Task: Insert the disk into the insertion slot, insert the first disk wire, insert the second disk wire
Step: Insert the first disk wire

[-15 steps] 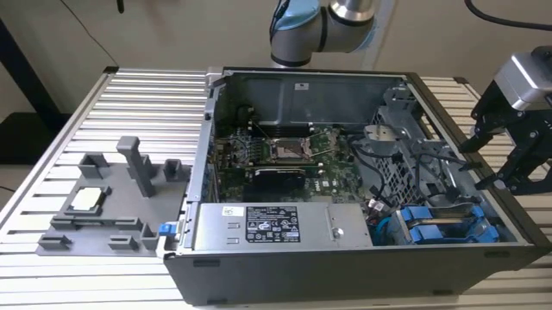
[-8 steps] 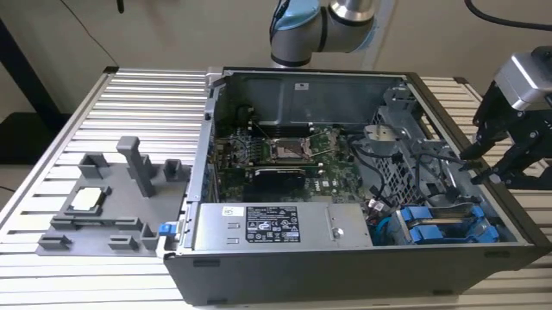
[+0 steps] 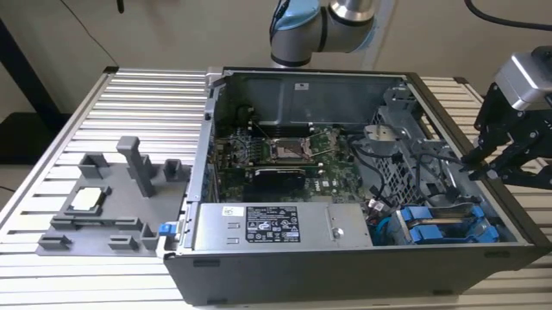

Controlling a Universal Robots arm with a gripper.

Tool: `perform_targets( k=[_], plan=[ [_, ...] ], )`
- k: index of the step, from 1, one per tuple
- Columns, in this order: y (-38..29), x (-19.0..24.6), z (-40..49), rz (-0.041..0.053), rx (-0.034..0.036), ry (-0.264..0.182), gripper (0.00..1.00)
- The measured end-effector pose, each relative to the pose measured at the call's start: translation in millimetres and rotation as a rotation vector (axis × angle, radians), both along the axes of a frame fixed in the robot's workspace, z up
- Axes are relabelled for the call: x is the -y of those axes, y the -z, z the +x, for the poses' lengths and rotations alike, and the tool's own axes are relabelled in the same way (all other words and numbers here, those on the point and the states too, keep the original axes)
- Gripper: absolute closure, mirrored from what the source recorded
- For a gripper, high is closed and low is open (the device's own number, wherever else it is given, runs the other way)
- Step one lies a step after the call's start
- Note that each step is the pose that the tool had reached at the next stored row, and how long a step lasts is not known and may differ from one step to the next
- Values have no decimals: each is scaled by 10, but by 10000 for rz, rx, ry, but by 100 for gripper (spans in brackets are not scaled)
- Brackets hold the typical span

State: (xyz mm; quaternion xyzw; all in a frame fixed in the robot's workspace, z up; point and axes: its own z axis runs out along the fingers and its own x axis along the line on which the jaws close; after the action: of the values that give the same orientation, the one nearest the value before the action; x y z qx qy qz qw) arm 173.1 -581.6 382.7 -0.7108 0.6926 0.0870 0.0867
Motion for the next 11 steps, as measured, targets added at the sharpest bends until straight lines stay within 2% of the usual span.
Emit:
perform_targets(
  k=[2,4,11],
  plan=[
    [0,0,0,0,0,0,71],
    [0,0,0,0,0,0,81],
    [1,0,1,1,0,0,81]
  ],
)
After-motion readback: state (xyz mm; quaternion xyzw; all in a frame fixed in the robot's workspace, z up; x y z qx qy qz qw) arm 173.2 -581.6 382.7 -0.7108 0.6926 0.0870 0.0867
